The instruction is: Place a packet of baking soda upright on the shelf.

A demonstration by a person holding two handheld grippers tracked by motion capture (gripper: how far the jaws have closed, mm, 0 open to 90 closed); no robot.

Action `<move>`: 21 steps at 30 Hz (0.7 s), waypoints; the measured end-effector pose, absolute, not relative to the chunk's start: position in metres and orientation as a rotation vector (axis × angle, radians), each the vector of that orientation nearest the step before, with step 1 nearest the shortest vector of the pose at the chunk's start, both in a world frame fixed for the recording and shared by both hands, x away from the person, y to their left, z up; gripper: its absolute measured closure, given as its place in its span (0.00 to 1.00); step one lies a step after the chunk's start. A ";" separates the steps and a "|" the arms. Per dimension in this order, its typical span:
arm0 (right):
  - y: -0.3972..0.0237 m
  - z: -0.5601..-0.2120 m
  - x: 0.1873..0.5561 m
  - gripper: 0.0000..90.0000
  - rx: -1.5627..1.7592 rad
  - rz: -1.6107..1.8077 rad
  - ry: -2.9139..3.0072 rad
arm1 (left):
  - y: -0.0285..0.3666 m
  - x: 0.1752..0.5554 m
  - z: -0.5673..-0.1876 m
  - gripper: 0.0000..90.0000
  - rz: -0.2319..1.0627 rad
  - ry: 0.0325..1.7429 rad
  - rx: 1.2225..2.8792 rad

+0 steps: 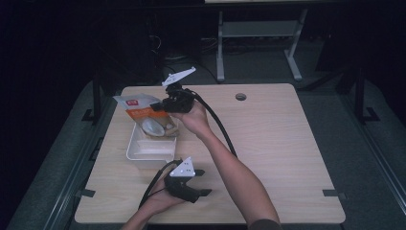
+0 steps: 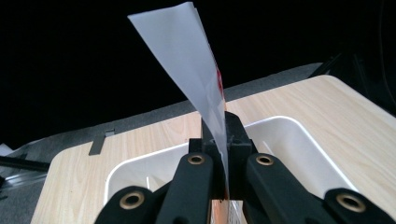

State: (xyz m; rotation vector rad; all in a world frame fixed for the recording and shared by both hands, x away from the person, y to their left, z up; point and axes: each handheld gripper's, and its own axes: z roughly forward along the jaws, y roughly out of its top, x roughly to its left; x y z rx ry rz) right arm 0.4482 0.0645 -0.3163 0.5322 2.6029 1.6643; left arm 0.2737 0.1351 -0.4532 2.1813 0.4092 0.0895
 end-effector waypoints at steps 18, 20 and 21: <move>0.067 -0.363 0.459 1.00 0.668 1.777 2.575 | 0.134 0.273 -0.453 0.32 0.094 0.398 2.191; 0.065 -0.364 0.460 1.00 0.672 1.763 2.576 | 0.134 0.273 -0.454 0.32 0.092 0.401 2.191; 0.065 -0.364 0.460 1.00 0.669 1.743 2.573 | 0.133 0.273 -0.454 0.32 0.092 0.398 2.192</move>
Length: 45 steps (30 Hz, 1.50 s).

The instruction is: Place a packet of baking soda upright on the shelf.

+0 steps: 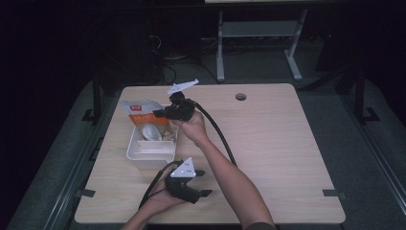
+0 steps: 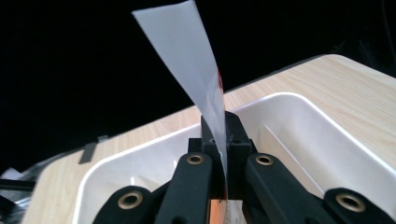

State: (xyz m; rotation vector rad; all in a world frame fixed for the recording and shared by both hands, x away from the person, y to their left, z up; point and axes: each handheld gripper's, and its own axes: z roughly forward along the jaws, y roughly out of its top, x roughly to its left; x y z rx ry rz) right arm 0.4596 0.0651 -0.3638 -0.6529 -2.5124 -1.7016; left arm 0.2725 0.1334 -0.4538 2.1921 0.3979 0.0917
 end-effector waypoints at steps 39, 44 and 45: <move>0.060 -0.397 0.454 0.99 -0.621 -1.345 -2.730 | 0.132 0.272 -0.454 0.32 0.085 0.397 2.193; 0.057 -0.405 0.456 0.99 -0.640 -1.314 -2.720 | 0.132 0.273 -0.454 0.32 0.084 0.397 2.193; 0.056 -0.405 0.456 0.99 -0.639 -1.317 -2.718 | 0.133 0.273 -0.454 0.32 0.085 0.397 2.194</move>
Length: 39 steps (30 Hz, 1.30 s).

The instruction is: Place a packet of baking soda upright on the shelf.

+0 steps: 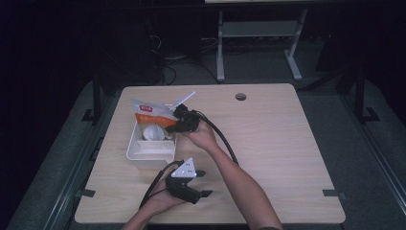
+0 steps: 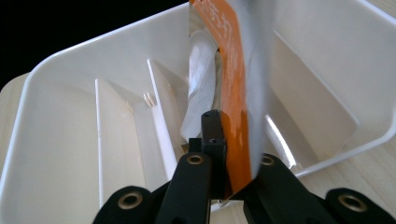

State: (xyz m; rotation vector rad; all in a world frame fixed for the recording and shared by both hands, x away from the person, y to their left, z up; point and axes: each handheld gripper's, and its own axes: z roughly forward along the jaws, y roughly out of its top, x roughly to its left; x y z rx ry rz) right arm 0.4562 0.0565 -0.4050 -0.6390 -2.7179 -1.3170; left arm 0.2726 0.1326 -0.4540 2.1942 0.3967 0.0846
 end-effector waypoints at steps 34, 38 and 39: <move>0.047 -0.391 0.454 0.88 -0.658 -1.406 -2.689 | 0.133 0.273 -0.454 0.32 0.086 0.397 2.193; 0.041 -0.386 0.453 0.86 -0.654 -1.411 -2.697 | 0.133 0.273 -0.454 0.32 0.088 0.394 2.194; 0.036 -0.382 0.452 0.83 -0.654 -1.422 -2.696 | 0.133 0.273 -0.454 0.32 0.088 0.392 2.194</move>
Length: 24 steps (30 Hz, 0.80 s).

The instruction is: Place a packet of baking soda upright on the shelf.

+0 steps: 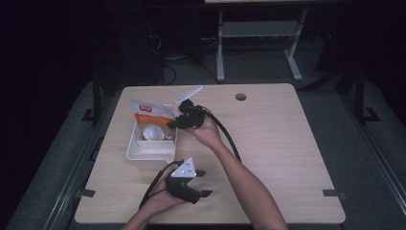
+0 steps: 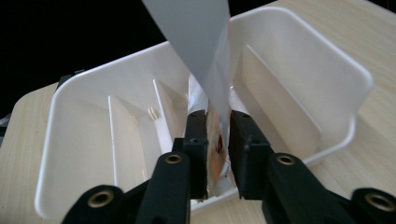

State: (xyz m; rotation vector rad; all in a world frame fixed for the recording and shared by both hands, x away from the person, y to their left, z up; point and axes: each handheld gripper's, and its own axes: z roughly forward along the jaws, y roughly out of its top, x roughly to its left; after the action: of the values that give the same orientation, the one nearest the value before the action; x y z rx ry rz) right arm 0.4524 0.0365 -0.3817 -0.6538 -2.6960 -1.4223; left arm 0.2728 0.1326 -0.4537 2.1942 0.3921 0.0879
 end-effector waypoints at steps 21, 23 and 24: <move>-0.012 -0.358 0.443 0.67 -0.661 -1.491 -2.653 | 0.134 0.273 -0.452 0.32 0.097 0.398 2.183; -0.018 -0.357 0.442 0.65 -0.667 -1.503 -2.650 | 0.134 0.273 -0.452 0.32 0.097 0.396 2.182; -0.020 -0.357 0.441 0.64 -0.673 -1.505 -2.644 | 0.133 0.273 -0.452 0.32 0.096 0.396 2.182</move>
State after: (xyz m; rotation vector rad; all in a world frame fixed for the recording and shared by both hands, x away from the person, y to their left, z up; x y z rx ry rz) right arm 0.4410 -0.0197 -0.3565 -0.6735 -2.6437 -1.5055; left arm 0.2730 0.1335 -0.4523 2.1817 0.3960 0.0961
